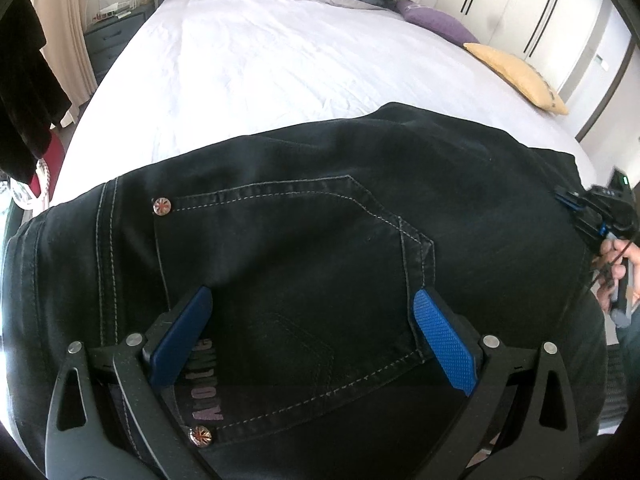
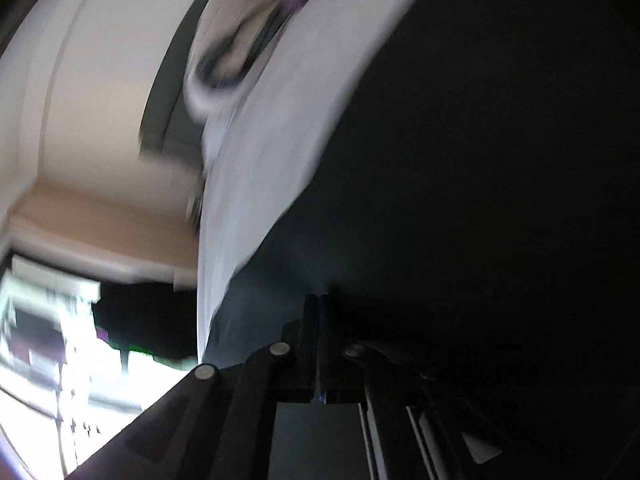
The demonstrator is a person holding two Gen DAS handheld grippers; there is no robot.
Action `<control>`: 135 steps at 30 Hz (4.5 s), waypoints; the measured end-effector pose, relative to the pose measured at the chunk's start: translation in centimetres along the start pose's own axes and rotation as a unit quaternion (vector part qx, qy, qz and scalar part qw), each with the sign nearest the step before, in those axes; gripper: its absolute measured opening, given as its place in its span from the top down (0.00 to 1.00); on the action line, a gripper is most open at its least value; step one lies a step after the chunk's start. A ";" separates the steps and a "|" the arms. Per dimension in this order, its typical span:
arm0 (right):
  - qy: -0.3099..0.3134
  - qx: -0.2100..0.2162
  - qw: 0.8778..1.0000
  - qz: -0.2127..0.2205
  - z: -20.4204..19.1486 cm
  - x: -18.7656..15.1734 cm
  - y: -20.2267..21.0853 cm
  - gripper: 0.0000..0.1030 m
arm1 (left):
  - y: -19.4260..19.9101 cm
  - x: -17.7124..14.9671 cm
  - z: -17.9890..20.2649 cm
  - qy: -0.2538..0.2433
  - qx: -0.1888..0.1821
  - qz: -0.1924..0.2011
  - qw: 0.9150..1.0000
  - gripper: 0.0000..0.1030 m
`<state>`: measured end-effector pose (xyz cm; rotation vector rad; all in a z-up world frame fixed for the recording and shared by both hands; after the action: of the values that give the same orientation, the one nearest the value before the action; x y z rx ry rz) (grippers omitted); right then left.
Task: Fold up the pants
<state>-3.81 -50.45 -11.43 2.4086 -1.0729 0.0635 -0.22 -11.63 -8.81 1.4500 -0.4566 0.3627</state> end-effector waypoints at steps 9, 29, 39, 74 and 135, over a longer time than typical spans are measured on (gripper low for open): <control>-0.157 -0.019 0.966 0.203 10.5 4.1 16.3 1.00 | -0.3 0.2 -0.2 -0.004 0.006 -0.004 1.000 0.01; -0.085 -0.020 0.990 0.108 4.9 0.6 8.8 1.00 | 0.1 0.1 -2.3 0.020 0.018 -0.005 1.000 0.01; 0.040 0.007 0.996 0.083 -5.7 -0.1 7.7 0.66 | 1.5 8.1 -2.1 0.054 -0.039 0.070 0.995 0.01; -0.002 -0.046 0.992 0.121 -1.7 -1.2 11.6 0.42 | 0.8 5.3 -6.1 0.015 -0.064 0.066 0.996 0.16; -0.149 0.168 0.948 0.223 8.0 5.8 13.5 0.83 | -4.7 4.7 9.4 -0.032 -0.146 -0.020 0.988 0.11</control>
<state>-10.60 -65.75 -11.35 2.4639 -1.8704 0.0386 5.45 -21.55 -9.95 1.1852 -0.5089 0.2064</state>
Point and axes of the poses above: each gripper's, at about its wrist camera, not at the fingertips, and y roughly against the way its jaws point, z to its right, x to its top, the point moved 7 cm from there along -y, roughly the way its jaws point, and after that the axes turned 7 degrees about x, right-handed, at the moved point
